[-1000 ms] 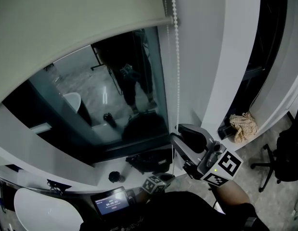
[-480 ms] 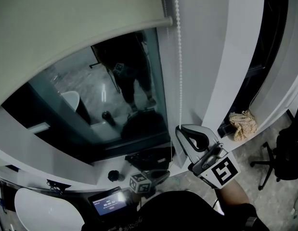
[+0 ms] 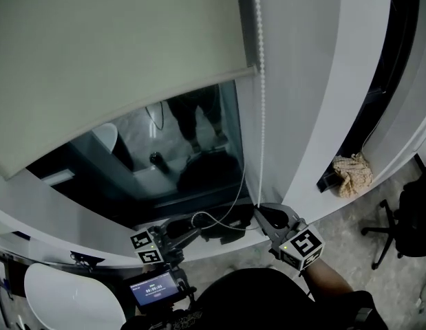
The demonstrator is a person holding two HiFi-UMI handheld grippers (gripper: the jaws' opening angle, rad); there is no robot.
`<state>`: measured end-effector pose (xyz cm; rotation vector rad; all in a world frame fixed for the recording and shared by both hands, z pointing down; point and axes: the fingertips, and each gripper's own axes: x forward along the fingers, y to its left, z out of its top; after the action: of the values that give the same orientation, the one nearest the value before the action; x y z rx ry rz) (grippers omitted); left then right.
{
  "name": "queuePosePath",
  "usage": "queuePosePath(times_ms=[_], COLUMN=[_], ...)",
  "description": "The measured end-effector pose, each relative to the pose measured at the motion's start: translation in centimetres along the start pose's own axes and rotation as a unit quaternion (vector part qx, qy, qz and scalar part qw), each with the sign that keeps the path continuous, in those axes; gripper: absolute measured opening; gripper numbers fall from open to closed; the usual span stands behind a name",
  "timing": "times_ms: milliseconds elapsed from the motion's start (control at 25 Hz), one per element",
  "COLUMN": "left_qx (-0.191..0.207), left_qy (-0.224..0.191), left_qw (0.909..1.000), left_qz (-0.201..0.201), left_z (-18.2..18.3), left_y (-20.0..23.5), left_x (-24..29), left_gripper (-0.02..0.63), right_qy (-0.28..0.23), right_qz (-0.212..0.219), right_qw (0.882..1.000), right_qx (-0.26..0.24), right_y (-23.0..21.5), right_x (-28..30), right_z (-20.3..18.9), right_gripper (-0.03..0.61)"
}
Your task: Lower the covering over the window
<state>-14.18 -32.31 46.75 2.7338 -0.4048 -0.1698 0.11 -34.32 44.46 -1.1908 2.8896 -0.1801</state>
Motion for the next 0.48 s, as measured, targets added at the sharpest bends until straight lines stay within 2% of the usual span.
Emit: queuePosePath(times_ms=[80, 160, 280, 360, 400, 480], left_qx=[0.033, 0.052, 0.027, 0.006, 0.004, 0.012], left_qy=[-0.021, -0.005, 0.062, 0.093, 0.093, 0.057], left_qw=[0.9991, 0.9980, 0.9965, 0.9952, 0.9956, 0.9983], left_qz=[-0.014, -0.036, -0.049, -0.028, -0.013, -0.004], left_z=[3.1, 4.5, 3.4, 2.3, 2.3, 3.6], left_y=[-1.1, -1.9, -1.0, 0.4, 0.9, 1.0], left_x=[-0.3, -0.6, -2.3, -4.1, -4.8, -5.4], left_gripper=[0.143, 0.150, 0.150, 0.150, 0.150, 0.149], right_qy=[0.039, 0.059, 0.066, 0.070, 0.071, 0.070], right_qz=[-0.003, -0.013, -0.032, -0.039, -0.041, -0.040], right_qw=[0.999, 0.997, 0.995, 0.994, 0.994, 0.994], right_qx=[0.012, 0.039, 0.070, 0.071, 0.071, 0.076], right_y=[-0.1, -0.6, -2.0, -2.8, -3.2, -3.3], right_x=[0.5, 0.8, 0.5, 0.0, -0.2, -0.6], right_z=[-4.4, -7.5, -8.7, -8.6, -8.5, -8.4], right_gripper=[0.009, 0.009, 0.009, 0.009, 0.009, 0.009])
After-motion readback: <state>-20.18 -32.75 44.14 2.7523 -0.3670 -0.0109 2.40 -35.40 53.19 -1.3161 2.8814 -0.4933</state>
